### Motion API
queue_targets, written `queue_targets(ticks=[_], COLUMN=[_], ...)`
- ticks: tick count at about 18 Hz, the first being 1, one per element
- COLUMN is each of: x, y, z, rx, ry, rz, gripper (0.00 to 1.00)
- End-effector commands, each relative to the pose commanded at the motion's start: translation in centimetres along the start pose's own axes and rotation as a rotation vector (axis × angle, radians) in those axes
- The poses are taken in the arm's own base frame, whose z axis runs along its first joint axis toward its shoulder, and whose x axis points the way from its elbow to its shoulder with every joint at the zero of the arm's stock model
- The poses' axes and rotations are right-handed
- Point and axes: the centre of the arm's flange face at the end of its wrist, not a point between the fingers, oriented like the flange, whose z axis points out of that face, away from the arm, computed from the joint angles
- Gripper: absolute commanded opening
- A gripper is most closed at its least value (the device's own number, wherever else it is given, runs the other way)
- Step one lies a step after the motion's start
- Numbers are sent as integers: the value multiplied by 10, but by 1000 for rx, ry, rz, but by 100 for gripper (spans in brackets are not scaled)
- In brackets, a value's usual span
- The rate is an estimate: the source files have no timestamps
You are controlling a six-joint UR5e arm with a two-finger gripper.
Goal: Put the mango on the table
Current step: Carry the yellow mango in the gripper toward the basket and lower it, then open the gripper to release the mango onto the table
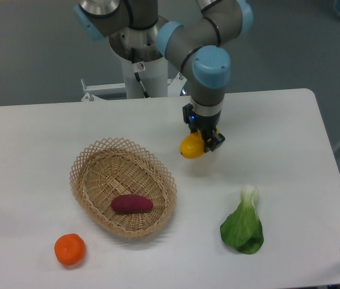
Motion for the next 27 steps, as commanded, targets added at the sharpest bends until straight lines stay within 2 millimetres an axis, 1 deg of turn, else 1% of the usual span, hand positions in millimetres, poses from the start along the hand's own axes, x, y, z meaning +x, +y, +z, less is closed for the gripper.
queue_targets(ticks=[2, 4, 7, 11, 14, 16, 19, 21, 23, 27], x=[6, 8, 8, 6, 0, -10, -37, -51, -66, -91], y=[0, -1, -1, 0, 0, 1, 4, 5, 3, -9], z=[8, 10, 10, 7, 0, -8, -33, -34, -36, -54], rx=[-5, -6, -8, -8, -7, -7, -18, -14, 7, 60], ry=[-26, -37, -38, -44, -62, -82, -132, -139, -151, -199], rz=[4, 3, 1, -9, -13, -16, -20, -69, -174, -281], gripper=[85, 91, 98, 100, 100, 100, 100, 100, 100, 100])
